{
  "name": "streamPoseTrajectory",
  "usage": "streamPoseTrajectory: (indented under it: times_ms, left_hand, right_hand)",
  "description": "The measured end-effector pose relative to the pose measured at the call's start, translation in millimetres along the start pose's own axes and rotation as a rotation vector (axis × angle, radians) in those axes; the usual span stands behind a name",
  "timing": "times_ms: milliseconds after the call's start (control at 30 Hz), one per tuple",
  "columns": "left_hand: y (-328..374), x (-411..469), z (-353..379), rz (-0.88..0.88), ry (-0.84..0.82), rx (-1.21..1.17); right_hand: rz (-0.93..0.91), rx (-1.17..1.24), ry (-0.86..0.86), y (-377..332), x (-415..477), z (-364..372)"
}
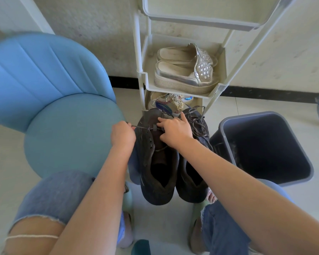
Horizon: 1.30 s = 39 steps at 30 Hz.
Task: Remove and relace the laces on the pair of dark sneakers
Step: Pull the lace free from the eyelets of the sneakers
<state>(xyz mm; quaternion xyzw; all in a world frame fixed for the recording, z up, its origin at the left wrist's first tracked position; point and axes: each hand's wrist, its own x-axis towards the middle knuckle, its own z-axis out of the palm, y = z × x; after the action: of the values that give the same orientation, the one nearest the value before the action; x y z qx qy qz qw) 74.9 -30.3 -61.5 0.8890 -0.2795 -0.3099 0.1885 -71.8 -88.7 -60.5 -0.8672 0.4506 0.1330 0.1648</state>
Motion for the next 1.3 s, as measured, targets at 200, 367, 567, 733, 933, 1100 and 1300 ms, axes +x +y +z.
streamPoseTrajectory:
  times_ms: [200, 367, 567, 733, 933, 1100, 1300]
  left_hand:
    - [3, 4, -19, -0.045, 0.049, -0.074]
    - [1, 6, -24, -0.063, 0.043, -0.079]
    - [11, 0, -23, 0.005, 0.053, -0.161]
    - [26, -7, -31, 0.097, 0.006, -0.252]
    - [62, -18, -57, 0.266, -0.085, -0.555]
    - [88, -26, -79, 0.276, -0.256, -0.729]
    - [118, -27, -78, 0.274, -0.336, -0.769]
  right_hand:
    - [0.009, -0.106, 0.016, -1, 1, 3]
    - [0.027, -0.131, 0.003, 0, 0, 2]
    - [0.090, 0.409, 0.098, 5, -2, -9]
    - [0.082, 0.809, 0.185, 14, -1, -28]
    - [0.125, 1.149, 0.516, 17, -1, -74]
    - [0.054, 1.368, 0.387, 16, -3, -87]
    - [0.096, 1.396, 0.348, 15, 0, -100]
